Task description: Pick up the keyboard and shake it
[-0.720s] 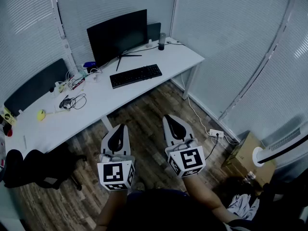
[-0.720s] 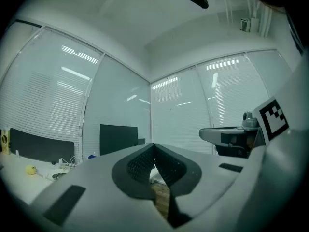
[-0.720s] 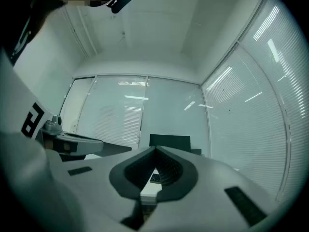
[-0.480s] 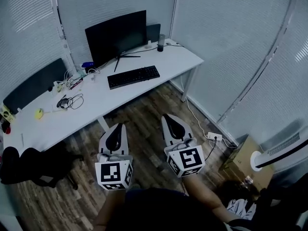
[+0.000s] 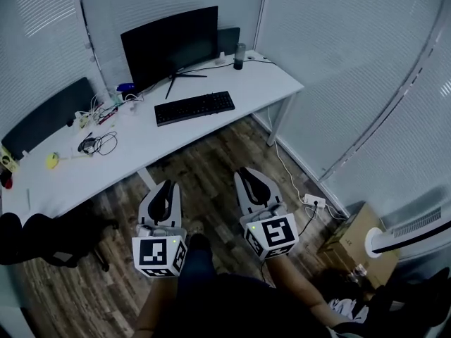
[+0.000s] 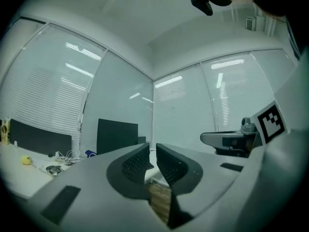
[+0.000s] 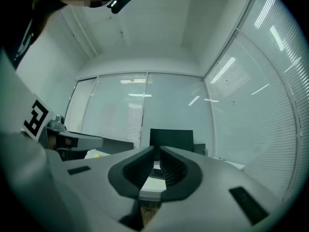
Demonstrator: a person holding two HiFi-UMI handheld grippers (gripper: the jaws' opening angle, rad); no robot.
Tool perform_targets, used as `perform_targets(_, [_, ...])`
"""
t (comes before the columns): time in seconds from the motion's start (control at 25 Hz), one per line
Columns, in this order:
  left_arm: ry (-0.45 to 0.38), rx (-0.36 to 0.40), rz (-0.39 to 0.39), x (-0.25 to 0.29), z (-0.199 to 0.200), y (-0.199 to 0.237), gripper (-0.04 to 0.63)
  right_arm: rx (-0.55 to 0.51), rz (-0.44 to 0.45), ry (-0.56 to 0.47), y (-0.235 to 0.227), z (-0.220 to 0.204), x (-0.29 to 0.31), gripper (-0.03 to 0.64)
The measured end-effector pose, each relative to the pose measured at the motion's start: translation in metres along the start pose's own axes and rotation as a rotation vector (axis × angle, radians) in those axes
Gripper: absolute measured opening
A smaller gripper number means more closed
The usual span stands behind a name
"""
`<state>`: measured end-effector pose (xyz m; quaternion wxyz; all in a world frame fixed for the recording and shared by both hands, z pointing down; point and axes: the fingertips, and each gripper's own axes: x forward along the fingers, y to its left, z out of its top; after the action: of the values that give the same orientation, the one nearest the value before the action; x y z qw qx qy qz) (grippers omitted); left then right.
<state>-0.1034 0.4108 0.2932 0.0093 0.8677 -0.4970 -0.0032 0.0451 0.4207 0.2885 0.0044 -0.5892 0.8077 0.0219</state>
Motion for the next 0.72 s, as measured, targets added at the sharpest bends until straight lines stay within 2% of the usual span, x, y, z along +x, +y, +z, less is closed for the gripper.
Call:
perform_targets(0.32, [0.000,-0.011,-0.005,0.076,-0.020,0.038,0.026,-0.009,-0.038,0.027,-0.041,-0.026,0.065,0.031])
perform_targets(0.52, [-0.027,-0.003,-0.015,0.147,-0.018,0.082,0.026,-0.002,-0.050,0.026,-0.070,-0.036,0.146,0.032])
perform_targets(0.72, [-0.012,-0.006,-0.044,0.217,-0.027,0.134,0.026,-0.018,-0.075,0.035,-0.093,-0.044,0.226,0.032])
